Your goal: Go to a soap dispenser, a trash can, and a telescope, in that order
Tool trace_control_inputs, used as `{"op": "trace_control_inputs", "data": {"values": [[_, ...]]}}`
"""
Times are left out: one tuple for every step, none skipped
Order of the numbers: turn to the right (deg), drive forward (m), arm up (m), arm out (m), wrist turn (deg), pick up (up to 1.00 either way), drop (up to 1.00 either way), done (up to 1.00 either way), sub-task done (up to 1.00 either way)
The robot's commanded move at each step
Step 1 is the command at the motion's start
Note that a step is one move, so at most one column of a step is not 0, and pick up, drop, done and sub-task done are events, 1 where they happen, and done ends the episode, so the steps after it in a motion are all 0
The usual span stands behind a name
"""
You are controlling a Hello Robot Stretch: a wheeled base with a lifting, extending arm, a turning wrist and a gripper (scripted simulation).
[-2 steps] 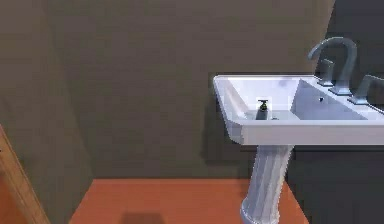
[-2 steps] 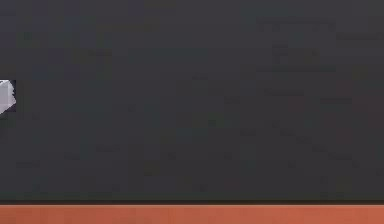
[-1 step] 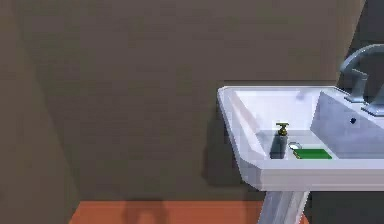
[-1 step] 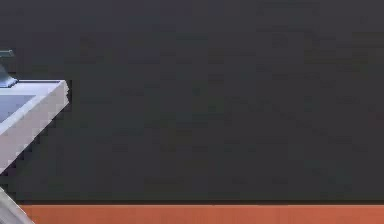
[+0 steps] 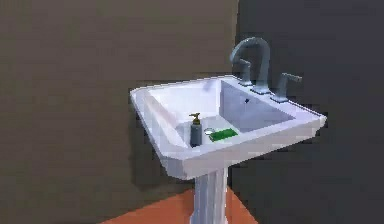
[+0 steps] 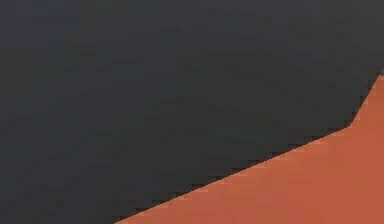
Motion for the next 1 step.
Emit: {"op": "trace_control_inputs", "data": {"values": [[0.0,0.00,0.00,0.00,0.0,0.00,0.00,0.00,1.00]]}}
